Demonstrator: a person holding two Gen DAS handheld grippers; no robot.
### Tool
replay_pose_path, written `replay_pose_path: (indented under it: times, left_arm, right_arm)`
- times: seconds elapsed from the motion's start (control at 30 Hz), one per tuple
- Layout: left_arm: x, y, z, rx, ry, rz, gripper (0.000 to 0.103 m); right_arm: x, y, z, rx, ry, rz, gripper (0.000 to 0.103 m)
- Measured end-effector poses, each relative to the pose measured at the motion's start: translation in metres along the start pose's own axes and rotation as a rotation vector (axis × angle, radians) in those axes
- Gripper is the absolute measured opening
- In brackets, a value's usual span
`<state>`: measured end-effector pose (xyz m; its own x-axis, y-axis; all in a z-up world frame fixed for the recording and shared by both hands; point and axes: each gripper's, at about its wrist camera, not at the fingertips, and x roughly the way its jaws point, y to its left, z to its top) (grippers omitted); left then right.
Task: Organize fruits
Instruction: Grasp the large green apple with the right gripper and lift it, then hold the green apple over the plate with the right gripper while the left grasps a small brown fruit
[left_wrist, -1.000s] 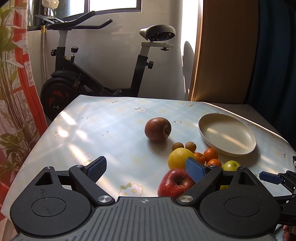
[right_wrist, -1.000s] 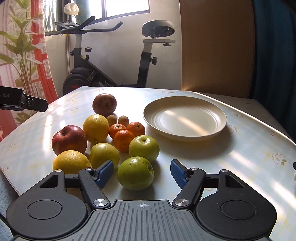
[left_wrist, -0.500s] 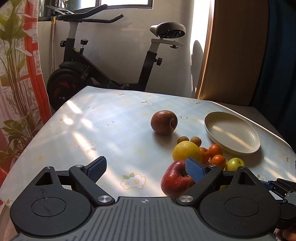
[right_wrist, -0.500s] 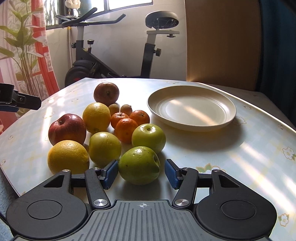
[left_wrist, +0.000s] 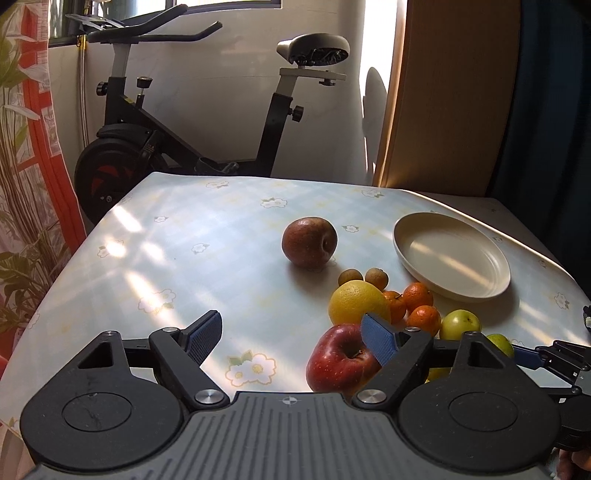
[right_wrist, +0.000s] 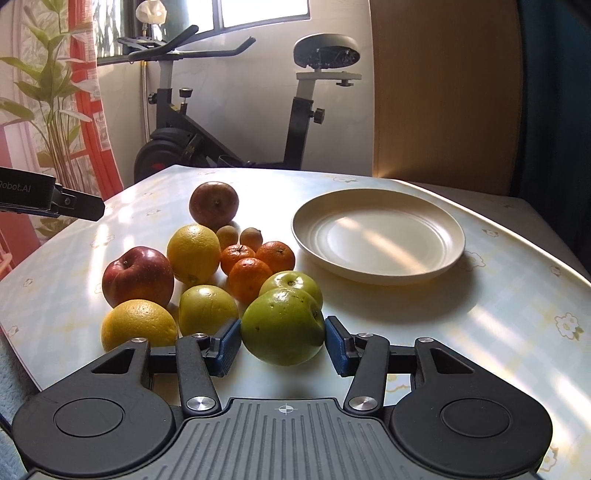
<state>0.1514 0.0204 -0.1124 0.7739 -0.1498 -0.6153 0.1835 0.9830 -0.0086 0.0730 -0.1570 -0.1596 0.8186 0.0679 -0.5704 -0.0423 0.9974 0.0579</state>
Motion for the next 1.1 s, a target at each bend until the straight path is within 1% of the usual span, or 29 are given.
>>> replay_pose_path:
  times: [0.07,0.13,0.33,0.43,0.5,0.57,0.67,0.73,0.8,0.83,0.9,0.93,1.0,1.1]
  left_arm:
    - [-0.002,-0.001,0.011,0.016,-0.038,0.015,0.084]
    - [-0.002,0.000,0.025,0.014,-0.060,0.009,0.084]
    - [0.006,-0.002,0.066,0.006,-0.087,-0.033,0.080]
    - [0.008,-0.006,0.080,0.026,-0.110,-0.039,0.080]
    - [0.016,-0.008,0.086,0.036,-0.103,-0.051,0.080]
    - [0.028,-0.006,0.089,0.022,-0.069,-0.076,0.080]
    - [0.047,-0.001,0.090,-0.009,-0.013,-0.100,0.074]
    - [0.058,-0.003,0.087,0.002,0.004,-0.103,0.068]
    - [0.074,-0.007,0.082,0.028,0.034,-0.100,0.064]
    - [0.082,-0.009,0.079,0.034,0.057,-0.107,0.060]
    - [0.104,-0.012,0.075,0.027,0.131,-0.148,0.054]
    - [0.114,-0.012,0.072,0.014,0.172,-0.171,0.052]
    - [0.132,-0.013,0.067,-0.018,0.233,-0.192,0.052]
    - [0.150,-0.010,0.061,-0.078,0.287,-0.194,0.051]
  right_arm:
    - [-0.002,-0.004,0.010,-0.013,-0.025,-0.008,0.046]
    - [-0.003,-0.010,0.020,-0.011,-0.045,-0.010,0.046]
    - [-0.004,-0.029,0.052,-0.009,-0.106,-0.027,0.046]
    - [-0.002,-0.037,0.064,-0.011,-0.123,-0.033,0.046]
    - [0.002,-0.043,0.070,-0.017,-0.126,-0.044,0.046]
    - [0.005,-0.047,0.073,-0.017,-0.125,-0.050,0.046]
    - [0.011,-0.052,0.074,-0.009,-0.121,-0.063,0.046]
    - [0.018,-0.055,0.075,0.002,-0.107,-0.063,0.046]
    - [0.026,-0.059,0.074,0.022,-0.087,-0.057,0.046]
    - [0.031,-0.060,0.074,0.024,-0.077,-0.054,0.046]
    - [0.035,-0.059,0.073,0.019,-0.064,-0.051,0.046]
    - [0.039,-0.060,0.072,0.015,-0.057,-0.050,0.046]
    - [0.044,-0.060,0.071,0.013,-0.045,-0.050,0.046]
    - [0.048,-0.061,0.068,0.021,-0.033,-0.046,0.046]
